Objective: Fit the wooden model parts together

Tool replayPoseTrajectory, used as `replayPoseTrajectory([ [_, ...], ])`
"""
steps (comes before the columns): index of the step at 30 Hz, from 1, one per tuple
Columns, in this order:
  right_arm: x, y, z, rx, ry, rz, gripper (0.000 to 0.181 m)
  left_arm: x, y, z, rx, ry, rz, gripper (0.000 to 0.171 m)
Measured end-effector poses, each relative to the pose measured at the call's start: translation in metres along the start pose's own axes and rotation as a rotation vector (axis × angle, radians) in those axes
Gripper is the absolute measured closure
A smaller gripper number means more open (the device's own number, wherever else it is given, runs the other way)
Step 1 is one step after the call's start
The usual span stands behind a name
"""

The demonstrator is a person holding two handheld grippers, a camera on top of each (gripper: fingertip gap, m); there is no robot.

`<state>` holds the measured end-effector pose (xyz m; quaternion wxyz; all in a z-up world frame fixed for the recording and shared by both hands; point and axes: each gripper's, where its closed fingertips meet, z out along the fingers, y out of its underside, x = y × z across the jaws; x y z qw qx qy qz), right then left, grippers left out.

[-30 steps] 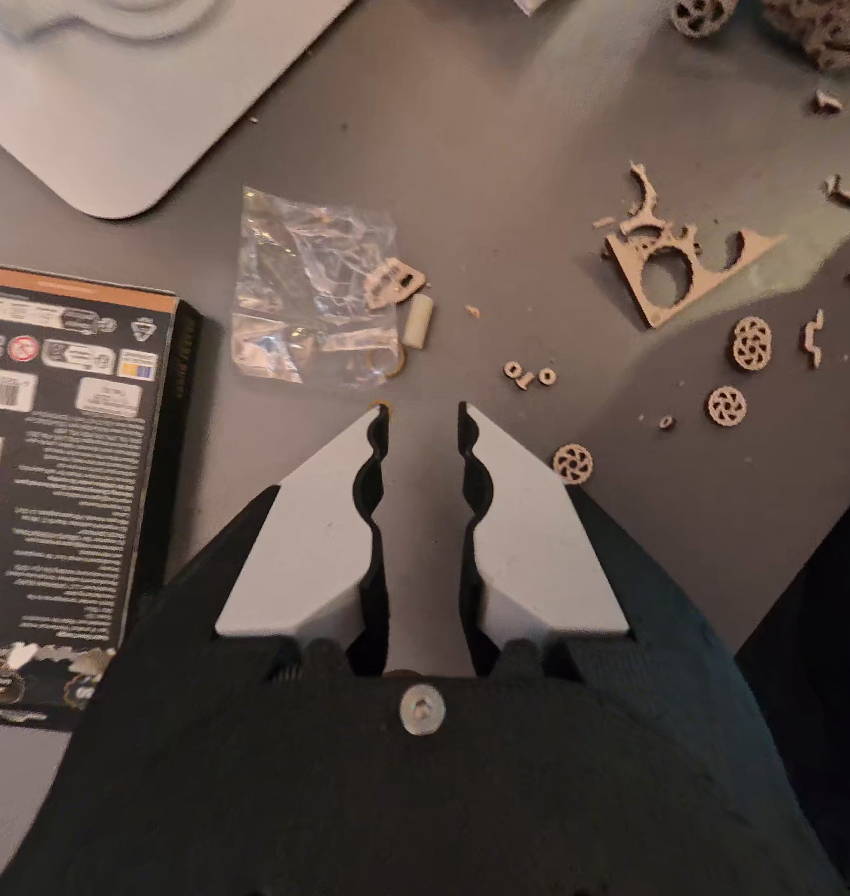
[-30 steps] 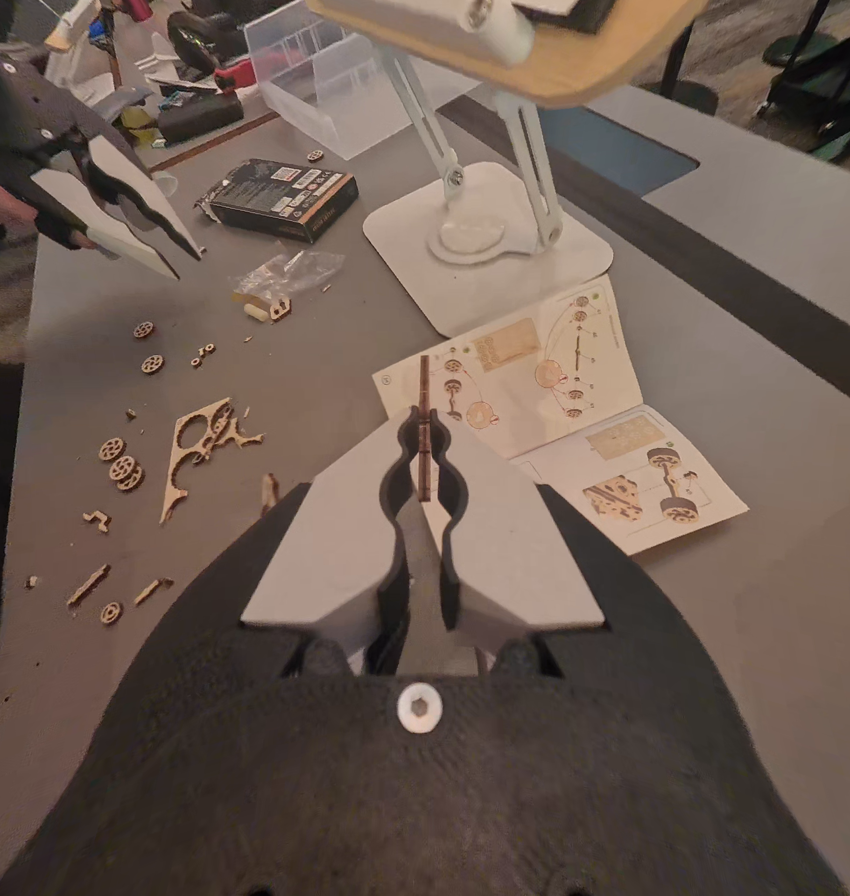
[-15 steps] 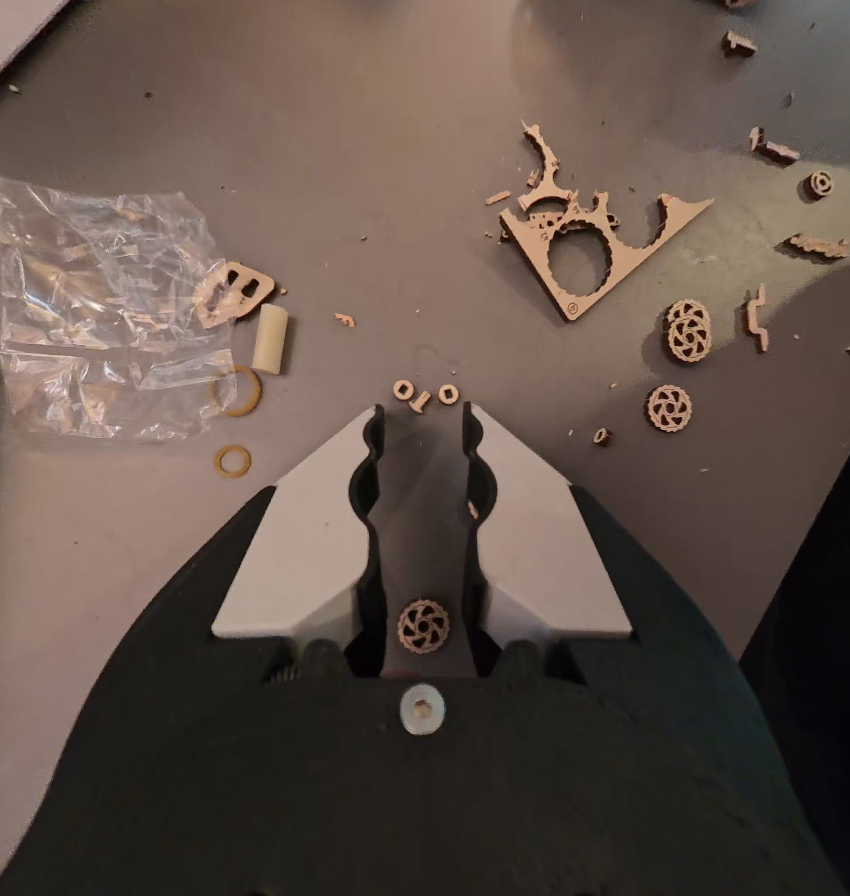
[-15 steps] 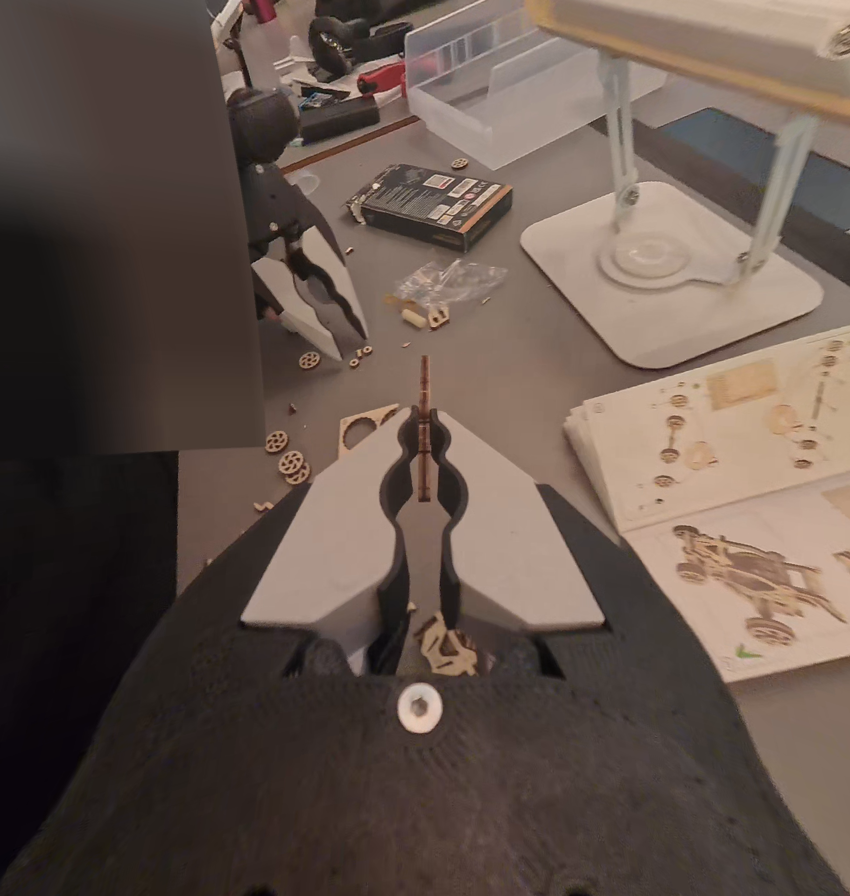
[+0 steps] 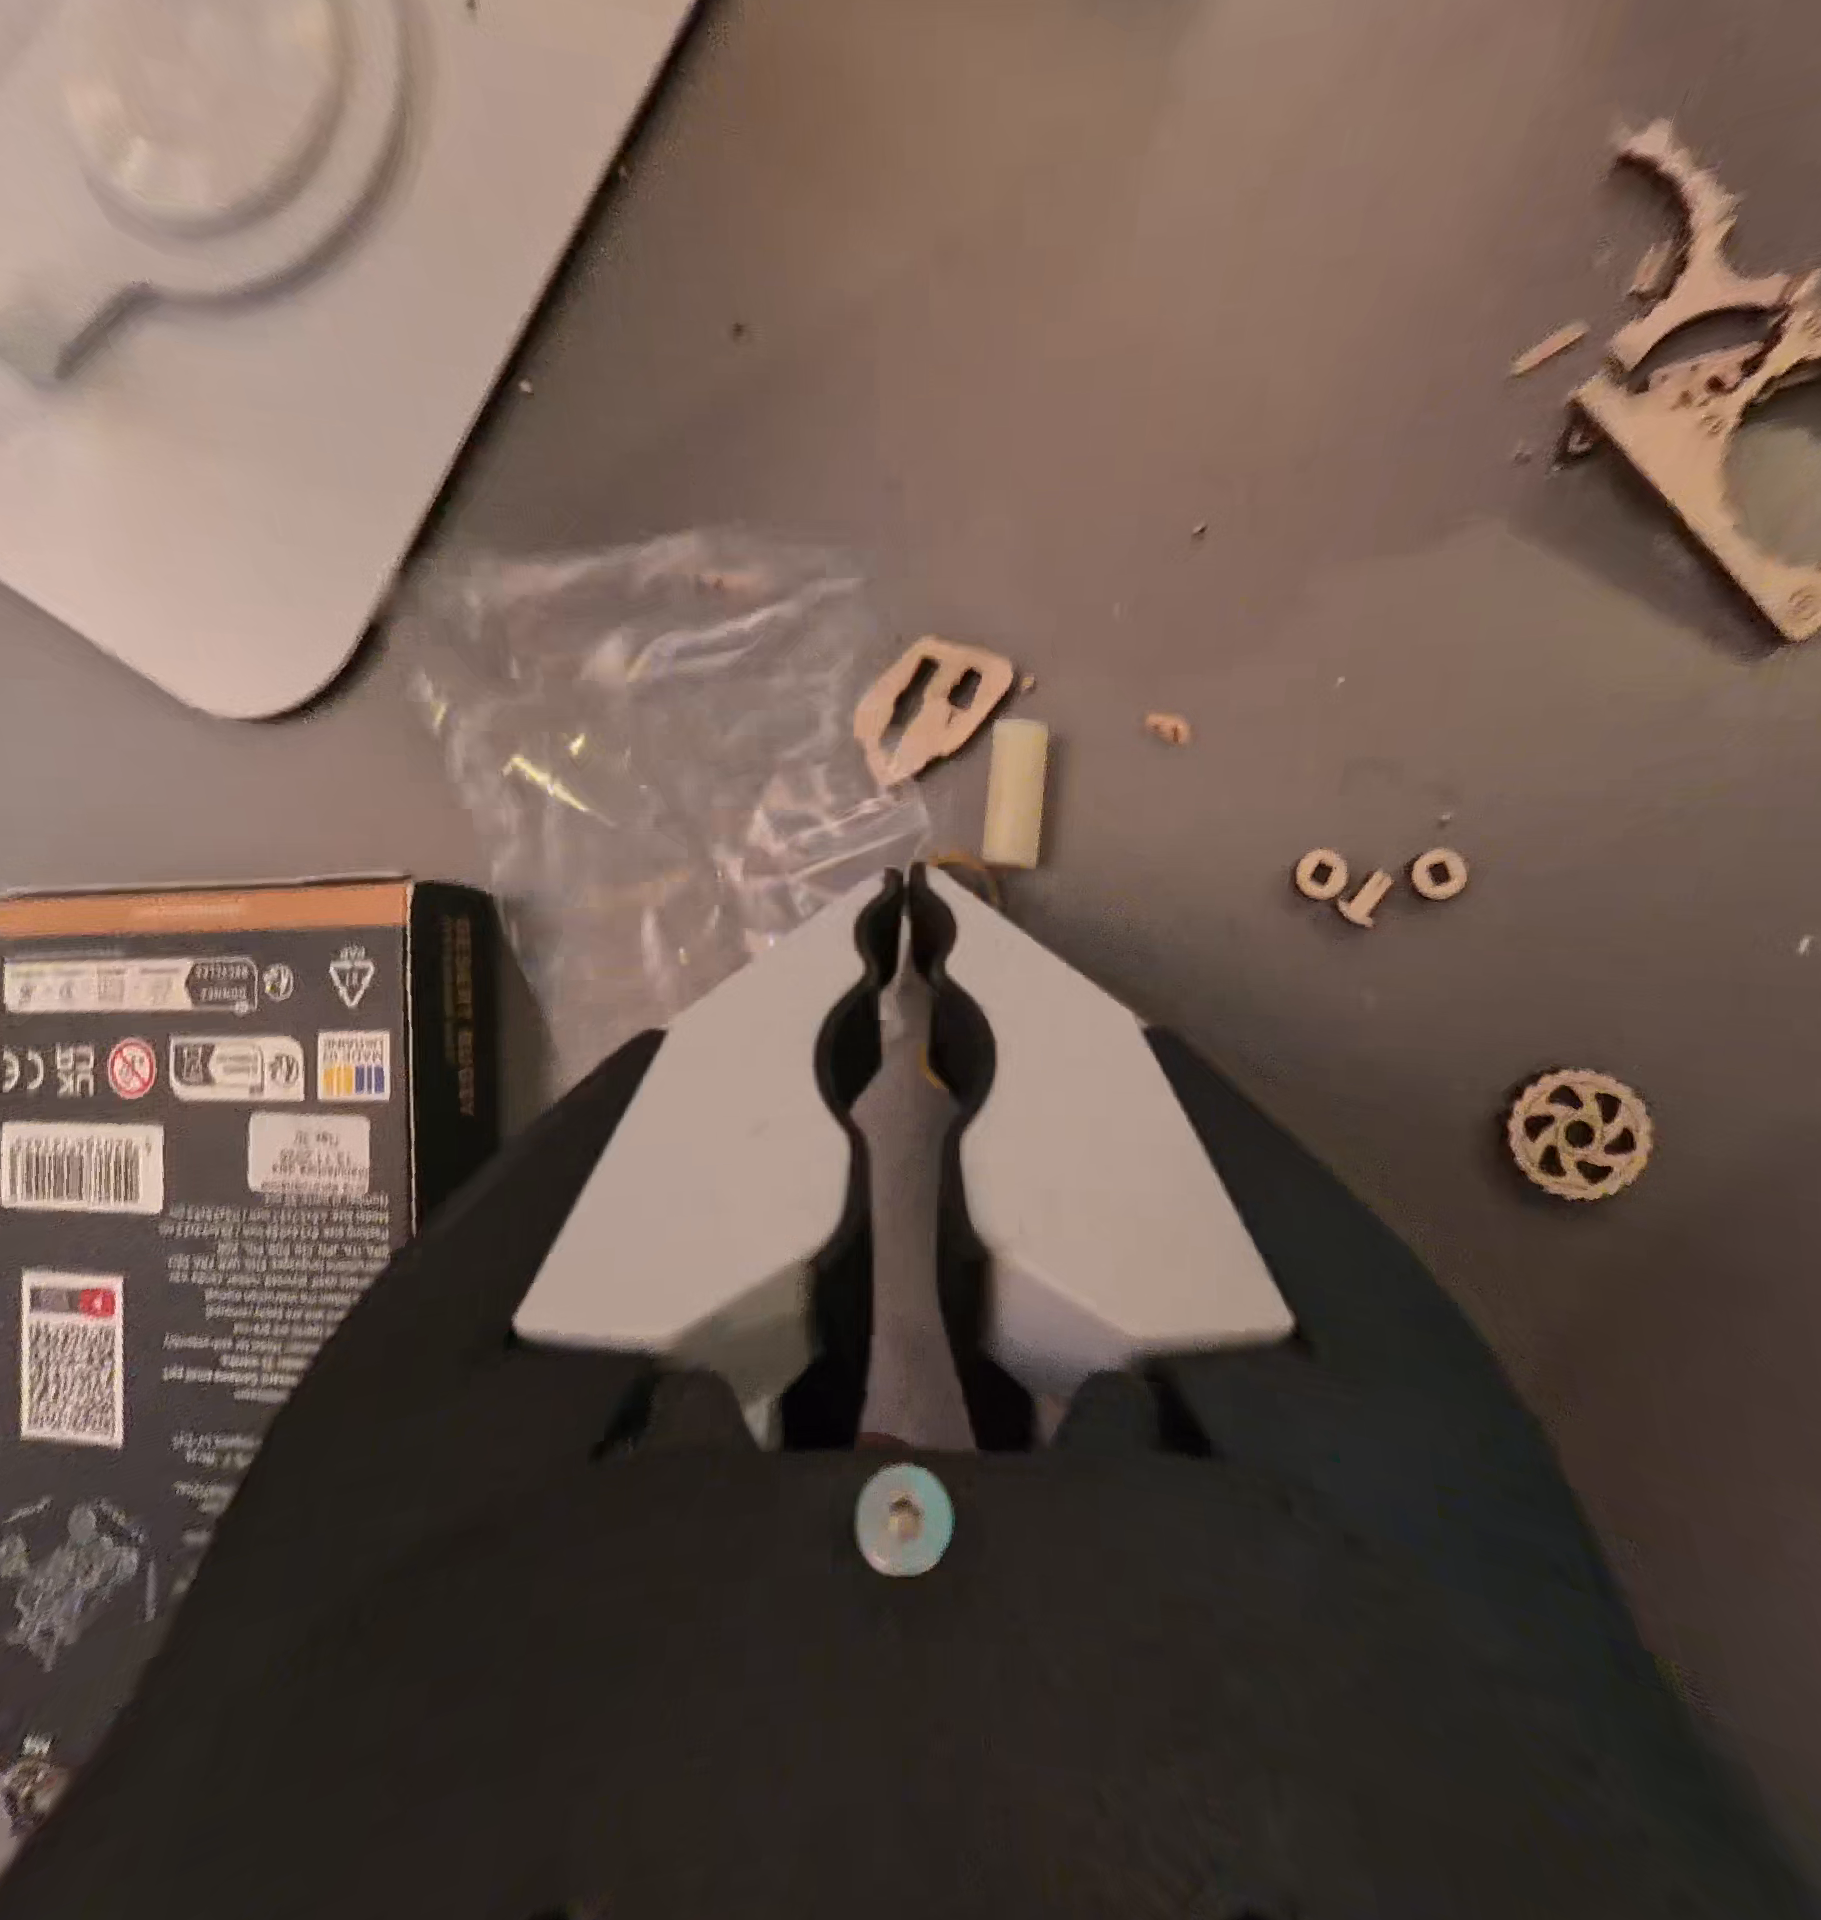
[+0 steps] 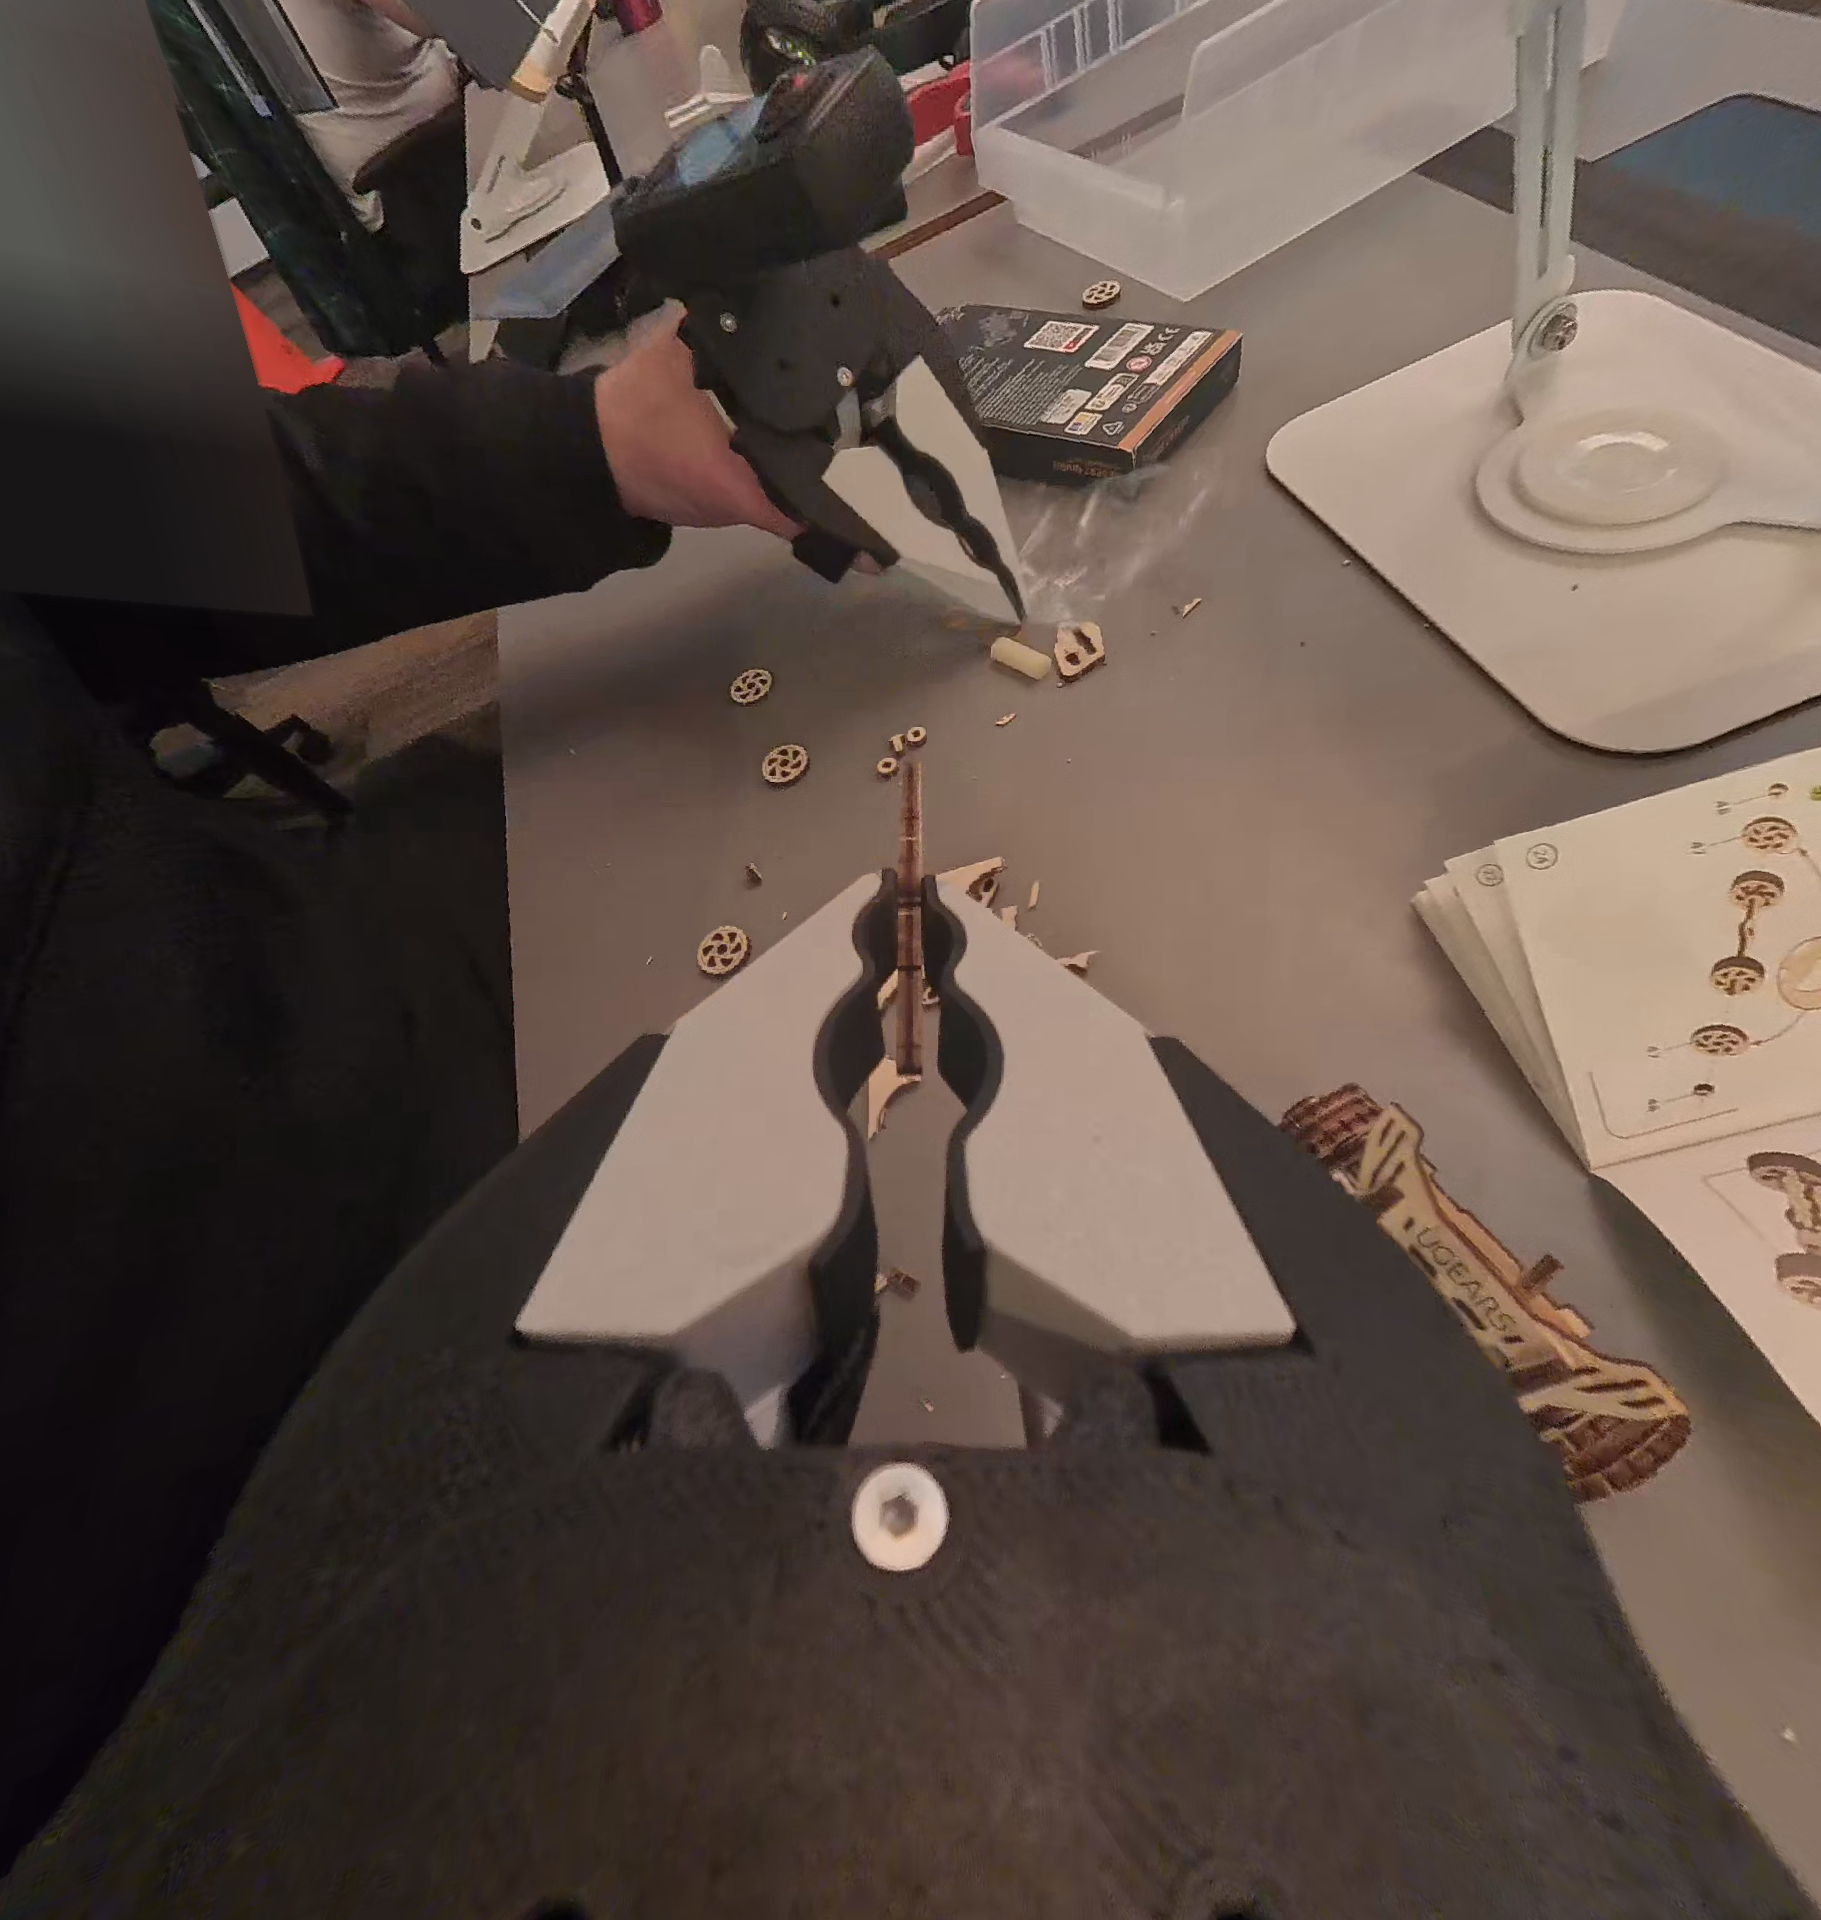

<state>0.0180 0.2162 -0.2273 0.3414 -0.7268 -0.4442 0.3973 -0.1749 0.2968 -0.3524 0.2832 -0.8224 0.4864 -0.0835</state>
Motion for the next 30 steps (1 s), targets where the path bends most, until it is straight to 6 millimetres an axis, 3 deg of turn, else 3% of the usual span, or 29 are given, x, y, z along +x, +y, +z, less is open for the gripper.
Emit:
replayPoseTrajectory([
  [4, -0.002, 0.000, 0.001, -0.004, 0.001, 0.008, 0.181, -0.004, -0.004, -0.009, 0.040, -0.013, 0.003, 0.171],
  [8, -0.003, -0.001, 0.000, -0.005, 0.003, 0.016, 0.181, -0.010, -0.001, -0.036, 0.072, -0.031, -0.039, 0.171],
  [13, -0.003, 0.000, -0.005, -0.005, 0.018, 0.028, 0.181, -0.013, 0.032, -0.065, -0.003, -0.078, -0.068, 0.171],
  [19, -0.007, 0.005, -0.011, -0.019, 0.046, 0.051, 0.180, 0.016, 0.080, -0.083, -0.081, -0.006, -0.181, 0.171],
  [22, -0.010, 0.008, -0.015, -0.029, 0.067, 0.060, 0.181, 0.022, 0.093, -0.086, -0.083, -0.014, -0.250, 0.145],
  [27, -0.021, 0.018, -0.020, -0.048, 0.095, 0.086, 0.181, 0.028, 0.071, -0.099, 0.008, -0.053, -0.233, 0.135],
  [30, -0.025, 0.023, -0.024, -0.043, 0.118, 0.111, 0.181, 0.047, 0.048, -0.097, 0.062, 0.006, -0.222, 0.136],
])
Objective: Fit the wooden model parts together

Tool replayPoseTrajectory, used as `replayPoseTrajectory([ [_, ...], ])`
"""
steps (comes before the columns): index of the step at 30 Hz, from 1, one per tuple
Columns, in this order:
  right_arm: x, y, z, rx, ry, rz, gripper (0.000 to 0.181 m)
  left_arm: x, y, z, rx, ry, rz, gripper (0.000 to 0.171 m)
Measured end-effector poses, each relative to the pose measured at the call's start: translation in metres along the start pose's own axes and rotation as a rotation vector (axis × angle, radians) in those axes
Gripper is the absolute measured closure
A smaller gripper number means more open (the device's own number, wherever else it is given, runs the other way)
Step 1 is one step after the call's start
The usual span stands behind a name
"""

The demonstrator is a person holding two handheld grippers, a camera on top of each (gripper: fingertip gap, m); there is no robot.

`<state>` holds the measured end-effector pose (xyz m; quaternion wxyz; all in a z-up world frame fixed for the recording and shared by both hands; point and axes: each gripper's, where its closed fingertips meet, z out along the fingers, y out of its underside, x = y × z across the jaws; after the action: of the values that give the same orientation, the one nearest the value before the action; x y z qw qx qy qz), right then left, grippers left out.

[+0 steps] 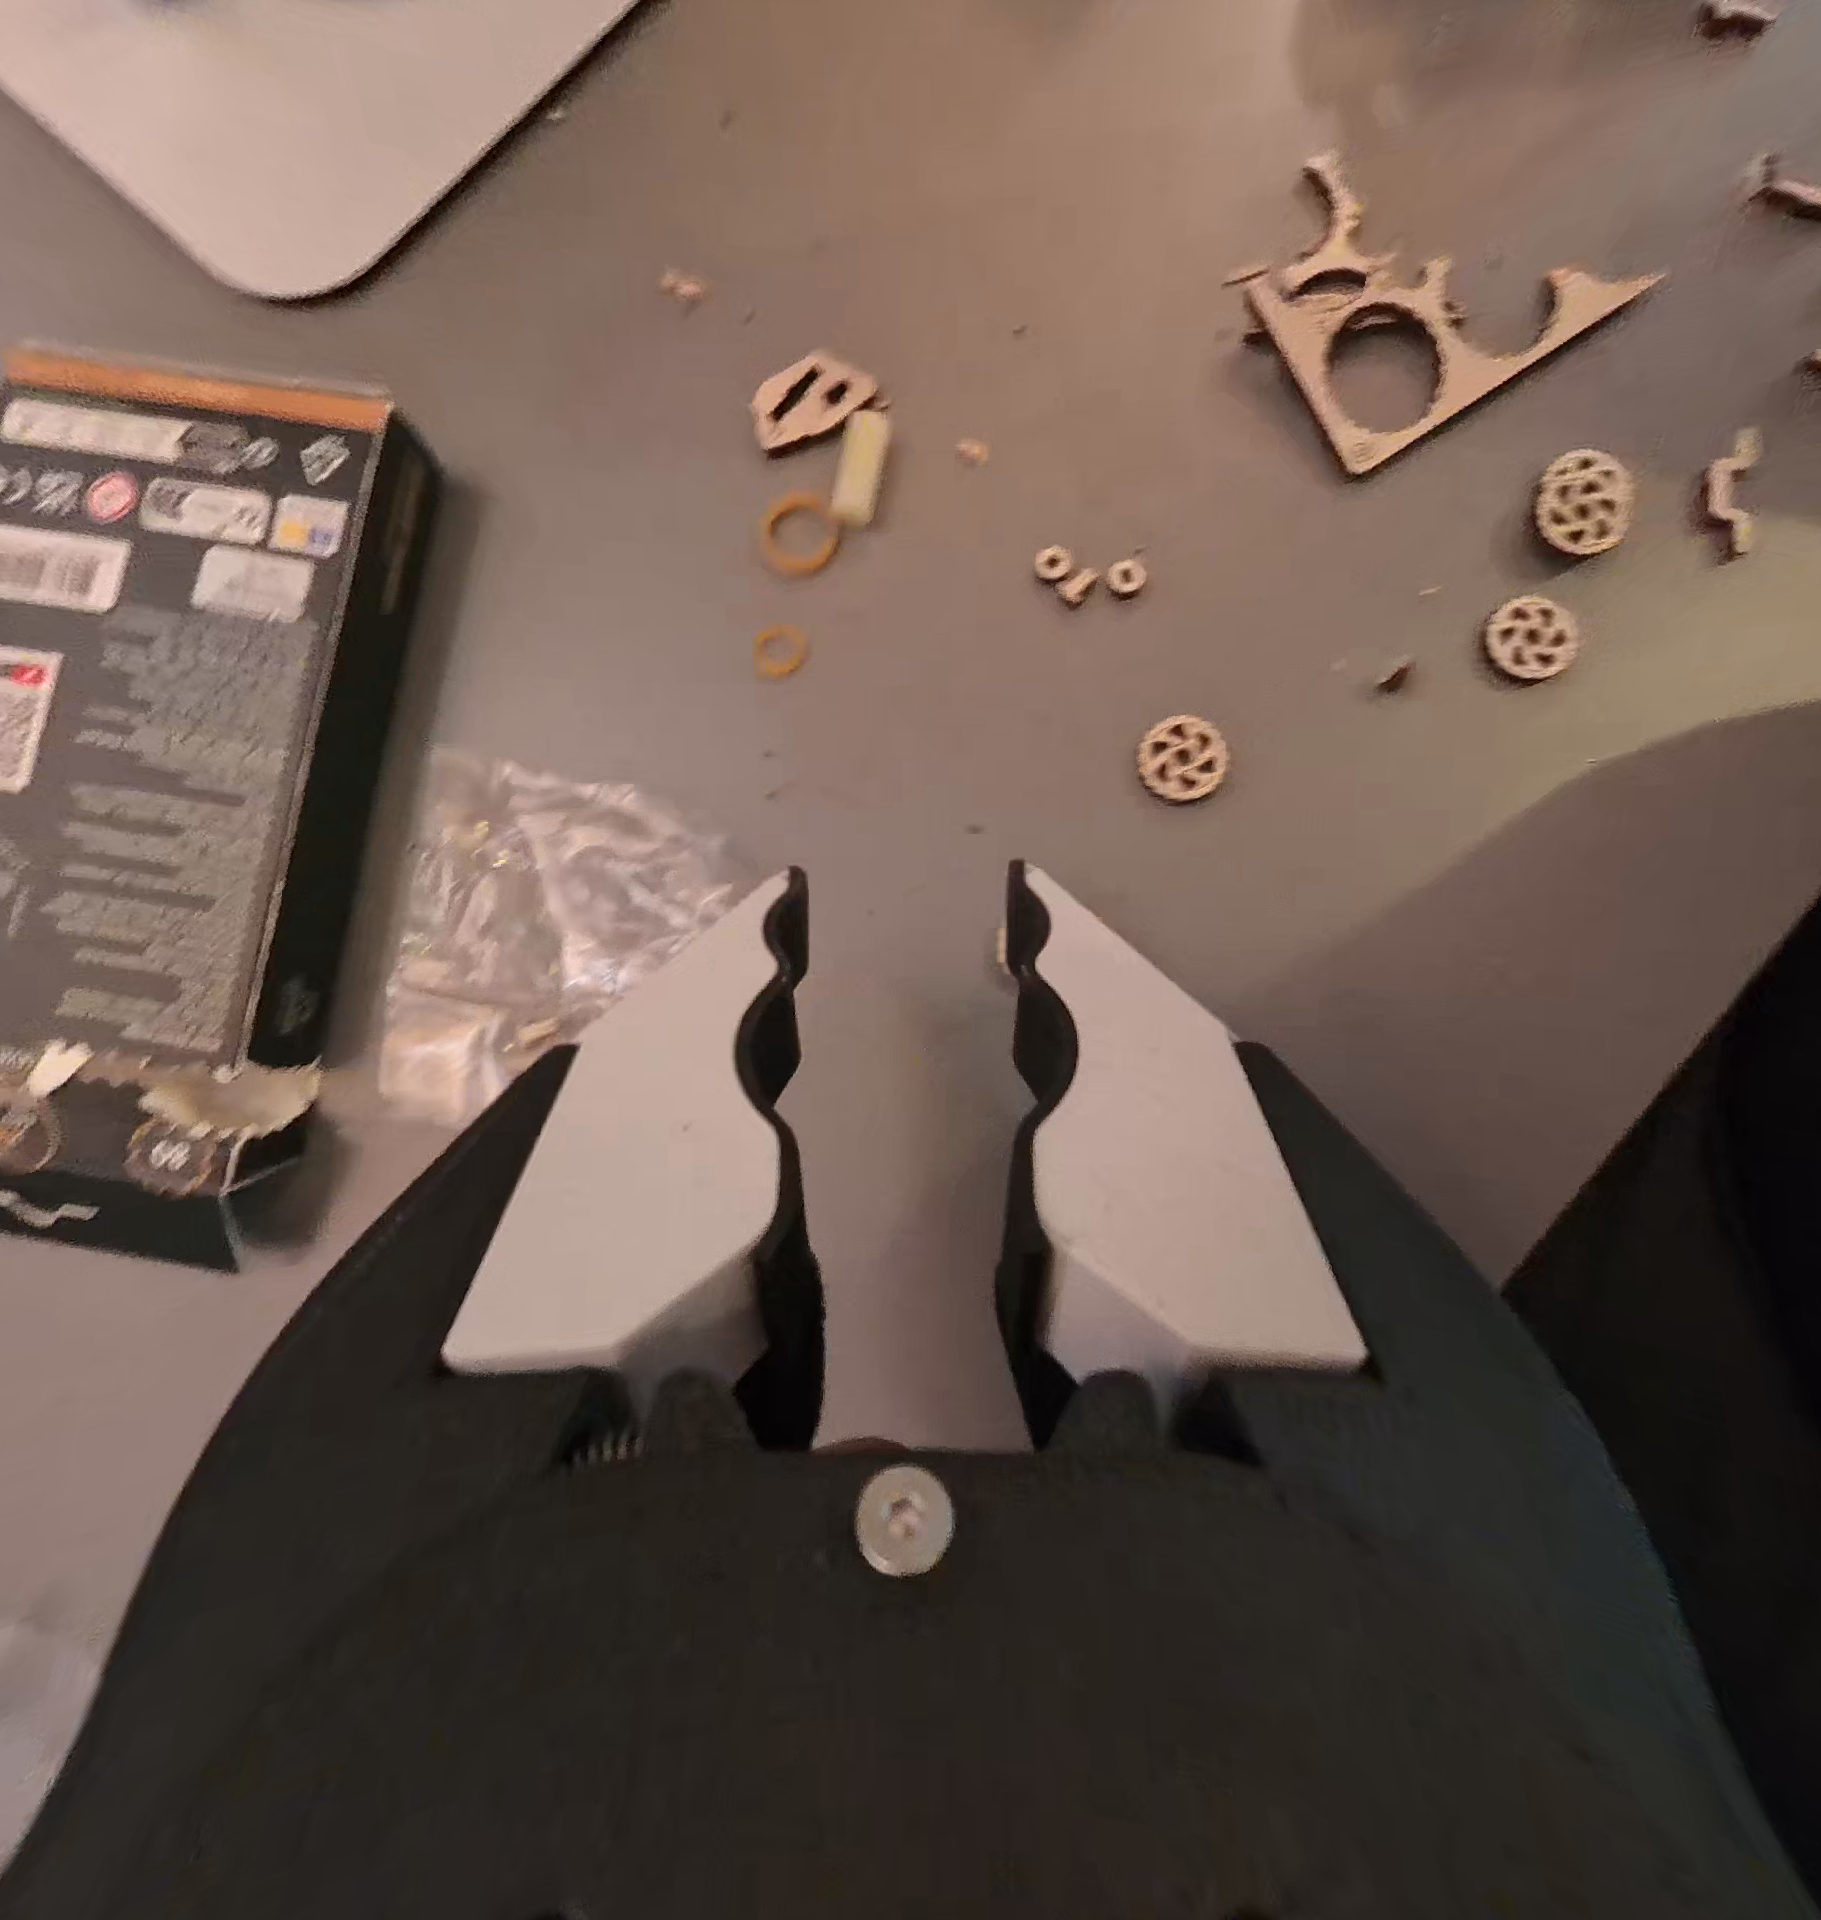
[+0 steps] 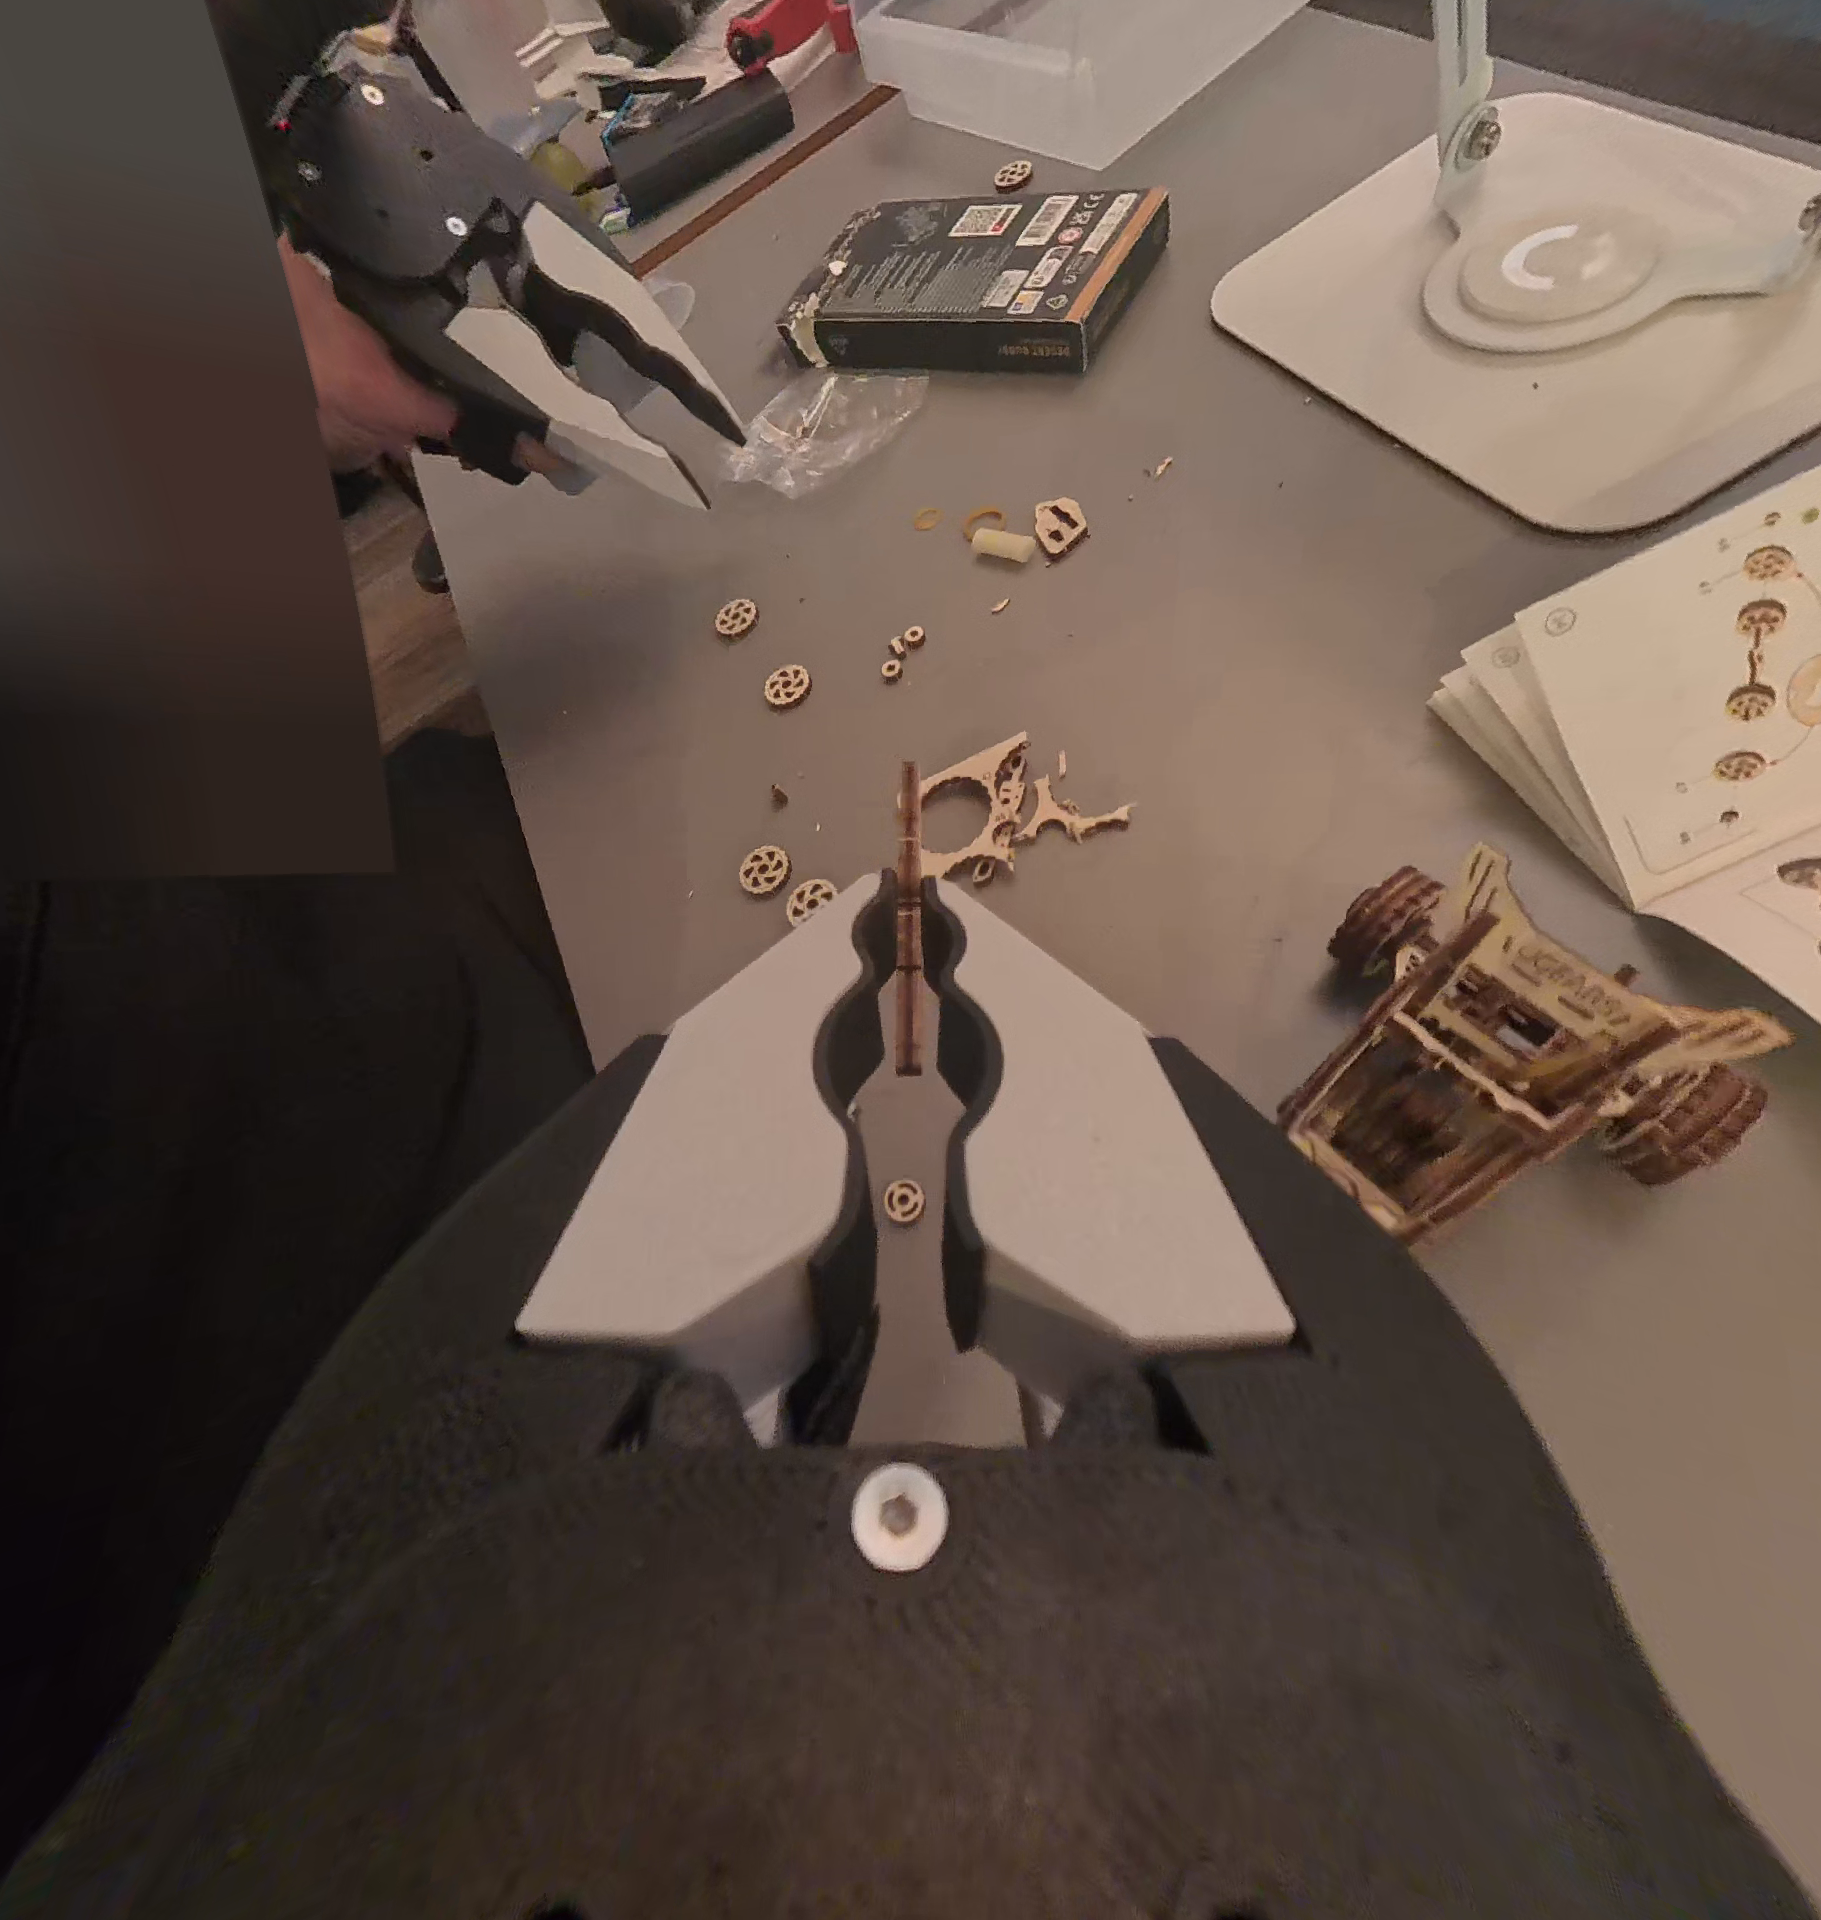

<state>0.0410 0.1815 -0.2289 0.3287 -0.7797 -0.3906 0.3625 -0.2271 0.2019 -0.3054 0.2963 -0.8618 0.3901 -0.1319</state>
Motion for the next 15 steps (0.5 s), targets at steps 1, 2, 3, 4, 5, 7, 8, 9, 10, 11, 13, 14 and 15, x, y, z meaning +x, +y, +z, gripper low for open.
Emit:
replayPoseTrajectory([
  [1, 0.000, 0.003, -0.002, -0.004, 0.012, 0.007, 0.181, 0.007, -0.003, 0.003, 0.000, 0.011, 0.021, 0.137],
  [2, 0.001, 0.007, -0.004, -0.011, 0.026, 0.014, 0.180, 0.015, -0.006, 0.005, 0.008, 0.026, 0.044, 0.138],
  [3, 0.002, 0.011, -0.006, -0.017, 0.040, 0.020, 0.180, 0.024, -0.010, 0.007, 0.021, 0.054, 0.055, 0.139],
  [4, 0.002, 0.014, -0.009, -0.019, 0.051, 0.027, 0.180, 0.033, -0.014, 0.009, 0.037, 0.081, 0.053, 0.139],
  [5, 0.002, 0.017, -0.010, -0.021, 0.060, 0.036, 0.180, 0.043, -0.018, 0.012, 0.050, 0.114, 0.045, 0.139],
  [7, 0.001, 0.024, -0.012, -0.031, 0.082, 0.048, 0.180, 0.063, -0.024, 0.016, 0.069, 0.173, 0.040, 0.141],
  [8, -0.001, 0.027, -0.013, -0.037, 0.092, 0.051, 0.180, 0.071, -0.026, 0.018, 0.076, 0.191, 0.042, 0.141],
  [9, -0.003, 0.030, -0.012, -0.040, 0.095, 0.056, 0.180, 0.079, -0.027, 0.020, 0.078, 0.209, 0.042, 0.142],
  [10, -0.005, 0.033, -0.011, -0.042, 0.095, 0.062, 0.181, 0.088, -0.028, 0.023, 0.076, 0.231, 0.039, 0.142],
  [11, -0.007, 0.037, -0.009, -0.048, 0.094, 0.067, 0.180, 0.096, -0.028, 0.025, 0.075, 0.251, 0.037, 0.142],
  [13, -0.010, 0.046, -0.004, -0.076, 0.097, 0.063, 0.180, 0.109, -0.026, 0.028, 0.069, 0.284, 0.038, 0.144],
  [14, -0.013, 0.051, -0.002, -0.092, 0.095, 0.057, 0.180, 0.115, -0.025, 0.030, 0.063, 0.298, 0.041, 0.145],
  [15, -0.014, 0.054, 0.000, -0.107, 0.095, 0.049, 0.180, 0.119, -0.023, 0.031, 0.059, 0.306, 0.046, 0.145],
])
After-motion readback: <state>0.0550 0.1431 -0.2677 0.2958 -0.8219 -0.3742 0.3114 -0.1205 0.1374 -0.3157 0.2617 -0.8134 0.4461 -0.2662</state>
